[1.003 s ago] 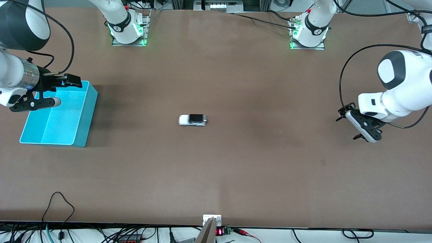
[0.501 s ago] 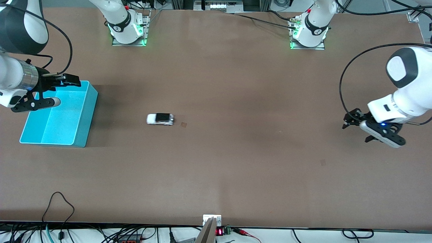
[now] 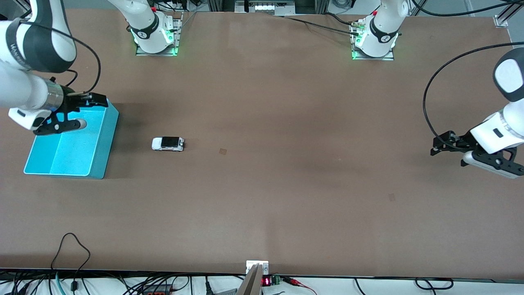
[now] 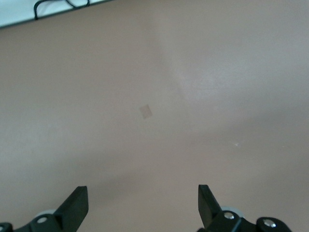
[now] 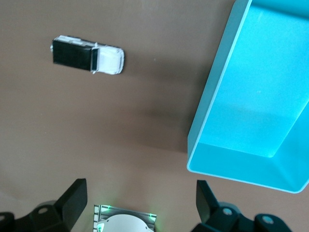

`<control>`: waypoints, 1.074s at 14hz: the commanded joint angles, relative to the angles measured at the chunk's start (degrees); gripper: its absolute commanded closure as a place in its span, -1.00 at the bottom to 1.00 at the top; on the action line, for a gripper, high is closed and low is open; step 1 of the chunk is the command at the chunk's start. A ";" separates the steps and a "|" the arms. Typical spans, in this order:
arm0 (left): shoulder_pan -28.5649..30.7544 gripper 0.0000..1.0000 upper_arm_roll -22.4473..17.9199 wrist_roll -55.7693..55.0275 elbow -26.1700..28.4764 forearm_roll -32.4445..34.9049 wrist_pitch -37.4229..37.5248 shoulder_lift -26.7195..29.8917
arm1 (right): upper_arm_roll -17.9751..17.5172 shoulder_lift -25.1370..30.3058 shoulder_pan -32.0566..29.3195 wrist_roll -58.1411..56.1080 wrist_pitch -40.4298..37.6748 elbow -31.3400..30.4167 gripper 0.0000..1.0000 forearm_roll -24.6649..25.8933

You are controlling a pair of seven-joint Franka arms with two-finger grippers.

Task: Wind and store white jeep toy
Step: 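Reach the right gripper down and grasp the rolled jeep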

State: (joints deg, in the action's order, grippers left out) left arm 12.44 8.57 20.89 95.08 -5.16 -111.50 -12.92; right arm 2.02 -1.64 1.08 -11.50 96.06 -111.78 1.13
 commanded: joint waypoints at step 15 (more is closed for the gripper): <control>-10.33 -1.00 -9.80 -18.52 -7.99 1.03 16.48 6.32 | -11.93 2.53 -0.55 -43.34 36.45 -23.39 -1.00 4.56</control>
State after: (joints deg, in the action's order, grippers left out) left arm 2.92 -0.72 3.90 87.10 -5.03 -96.78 -8.40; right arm -6.35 3.43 1.10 -53.36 129.31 -135.85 2.63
